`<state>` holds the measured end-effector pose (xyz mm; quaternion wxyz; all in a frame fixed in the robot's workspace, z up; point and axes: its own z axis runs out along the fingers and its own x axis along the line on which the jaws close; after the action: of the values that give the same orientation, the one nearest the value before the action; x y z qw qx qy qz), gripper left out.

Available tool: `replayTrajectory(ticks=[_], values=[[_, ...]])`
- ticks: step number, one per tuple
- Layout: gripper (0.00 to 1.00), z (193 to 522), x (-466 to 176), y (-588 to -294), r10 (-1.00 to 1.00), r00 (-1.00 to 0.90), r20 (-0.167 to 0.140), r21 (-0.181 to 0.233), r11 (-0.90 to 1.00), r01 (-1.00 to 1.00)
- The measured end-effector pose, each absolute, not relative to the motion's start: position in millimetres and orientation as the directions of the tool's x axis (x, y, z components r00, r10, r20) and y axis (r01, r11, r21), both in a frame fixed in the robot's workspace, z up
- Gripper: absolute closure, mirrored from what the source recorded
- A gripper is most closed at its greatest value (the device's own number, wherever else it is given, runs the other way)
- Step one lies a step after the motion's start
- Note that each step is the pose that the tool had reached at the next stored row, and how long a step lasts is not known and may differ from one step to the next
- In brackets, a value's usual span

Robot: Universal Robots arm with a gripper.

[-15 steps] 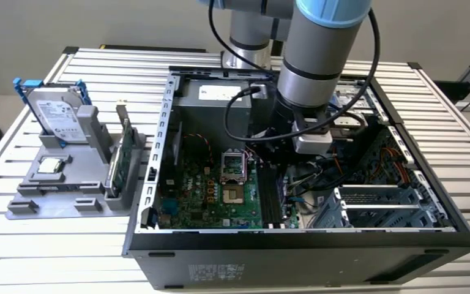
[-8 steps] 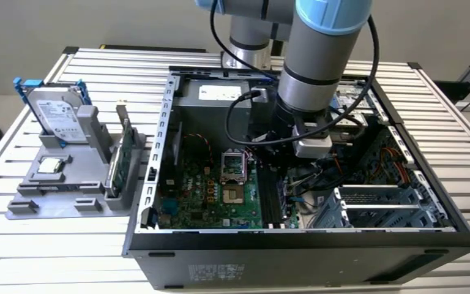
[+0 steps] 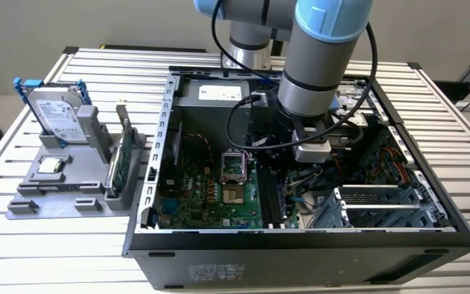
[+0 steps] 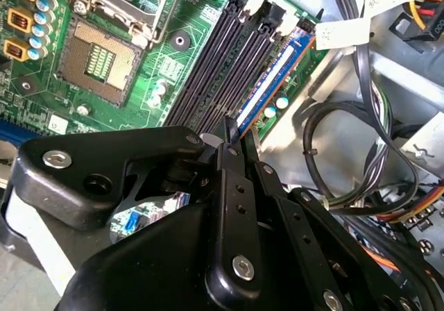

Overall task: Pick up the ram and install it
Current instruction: 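Insert the ram into the slot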

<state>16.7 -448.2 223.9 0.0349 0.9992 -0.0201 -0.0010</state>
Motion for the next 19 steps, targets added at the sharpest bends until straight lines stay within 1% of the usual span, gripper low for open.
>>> replayTrajectory(ticks=[4,10,19], values=[[1.00,223.8,16.8,-448.8,-0.040,0.999,-0.001,0.070,-0.997,-0.040],[1.00,223.8,17.0,-457.0,-0.040,0.999,-0.001,0.070,-0.997,-0.040],[1.00,222.4,14.5,-457.4,-0.031,1.000,0.001,0.069,-0.997,-0.031]])
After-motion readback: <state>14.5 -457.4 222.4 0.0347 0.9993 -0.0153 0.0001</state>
